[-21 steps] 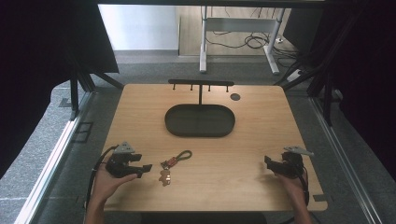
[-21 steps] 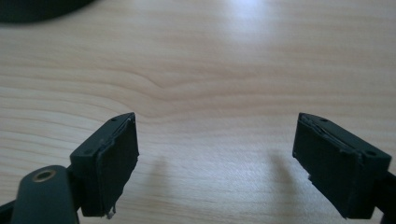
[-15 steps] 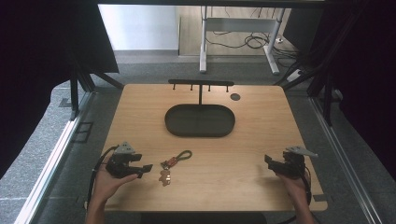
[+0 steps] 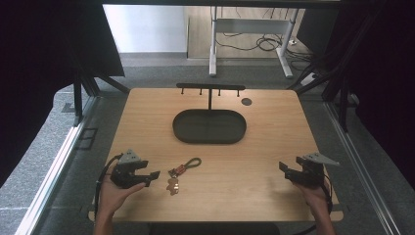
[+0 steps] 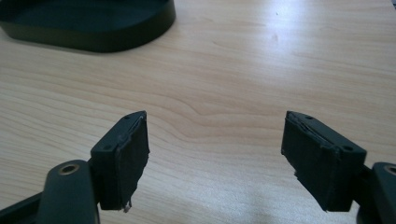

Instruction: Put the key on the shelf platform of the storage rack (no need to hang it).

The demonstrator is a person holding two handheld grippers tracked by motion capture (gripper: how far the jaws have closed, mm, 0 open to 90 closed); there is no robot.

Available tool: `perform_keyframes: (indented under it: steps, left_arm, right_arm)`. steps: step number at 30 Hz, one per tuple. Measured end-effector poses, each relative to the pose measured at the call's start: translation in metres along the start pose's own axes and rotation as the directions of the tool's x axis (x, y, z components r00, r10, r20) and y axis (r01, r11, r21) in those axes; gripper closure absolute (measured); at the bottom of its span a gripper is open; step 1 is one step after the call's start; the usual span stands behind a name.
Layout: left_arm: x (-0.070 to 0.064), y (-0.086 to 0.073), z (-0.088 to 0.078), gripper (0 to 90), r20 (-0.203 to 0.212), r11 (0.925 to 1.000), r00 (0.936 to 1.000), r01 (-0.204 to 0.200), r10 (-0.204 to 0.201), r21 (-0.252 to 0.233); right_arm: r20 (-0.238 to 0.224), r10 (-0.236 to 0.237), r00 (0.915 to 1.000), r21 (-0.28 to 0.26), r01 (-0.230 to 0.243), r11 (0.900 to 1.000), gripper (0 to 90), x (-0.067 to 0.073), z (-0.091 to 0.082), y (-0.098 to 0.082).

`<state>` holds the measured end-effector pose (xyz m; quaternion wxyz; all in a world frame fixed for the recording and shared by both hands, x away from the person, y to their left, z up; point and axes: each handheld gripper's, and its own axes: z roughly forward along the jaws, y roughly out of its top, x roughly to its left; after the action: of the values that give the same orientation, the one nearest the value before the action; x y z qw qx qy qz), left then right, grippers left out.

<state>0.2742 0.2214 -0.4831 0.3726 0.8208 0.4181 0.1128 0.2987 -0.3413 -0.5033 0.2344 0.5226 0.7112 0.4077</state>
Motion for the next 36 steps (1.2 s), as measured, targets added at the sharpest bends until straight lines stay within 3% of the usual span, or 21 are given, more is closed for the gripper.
perform_keyframes:
  steps: [5, 8, 13, 17, 22, 28, 31, 36]
  left_arm:
    - [-0.002, 0.003, 0.002, 34.9, -0.004, 0.9997, 0.9998, -0.017, 0.017, 0.018]
    - [-0.005, 0.004, 0.003, 34.9, -0.003, 0.9996, 0.9999, -0.017, 0.017, 0.024]
    - [-0.009, 0.008, 0.004, 34.7, 0.007, 0.9985, 0.9991, -0.042, 0.041, 0.036]
    - [-0.016, 0.016, -0.005, 34.1, 0.015, 0.9969, 0.9969, -0.078, 0.078, 0.013]
    - [-0.025, 0.023, -0.024, 34.1, 0.043, 0.9948, 0.995, -0.088, 0.09, -0.051]
    - [-0.029, 0.045, -0.033, 33.9, 0.029, 0.987, 0.9866, -0.161, 0.161, 0.0]
    - [-0.027, 0.051, -0.031, 33.8, 0.046, 0.9848, 0.9837, -0.174, 0.174, -0.003]
    - [-0.023, 0.055, -0.025, 34.1, 0.065, 0.9864, 0.9843, -0.164, 0.164, 0.004]
  right_arm:
    - [-0.038, 0.014, 0.9992, 0.011, -0.014, 1.0, 26.3, -0.007, 0.001, -0.001]
    - [-0.04, 0.004, 0.9992, 0.017, -0.003, 1.0, 26.4, -0.008, 0.003, -0.003]
    - [-0.036, 0.024, 0.9991, 0.017, -0.024, 1.0, 27.3, -0.01, 0.004, -0.005]
    - [-0.028, 0.001, 0.9996, 0.006, -0.001, 1.0, 27.8, -0.004, 0.006, -0.005]
    - [-0.051, -0.01, 0.9986, -0.009, 0.009, 1.0, 28.0, 0.005, 0.004, -0.006]
    - [-0.056, -0.039, 0.9977, -0.009, 0.038, 0.999, 28.6, 0.012, 0.002, -0.007]
    - [-0.048, -0.035, 0.9982, -0.013, 0.034, 0.999, 29.1, 0.011, 0.002, -0.007]
    - [-0.06, -0.031, 0.9977, -0.012, 0.03, 0.999, 29.6, 0.011, 0.004, -0.007]
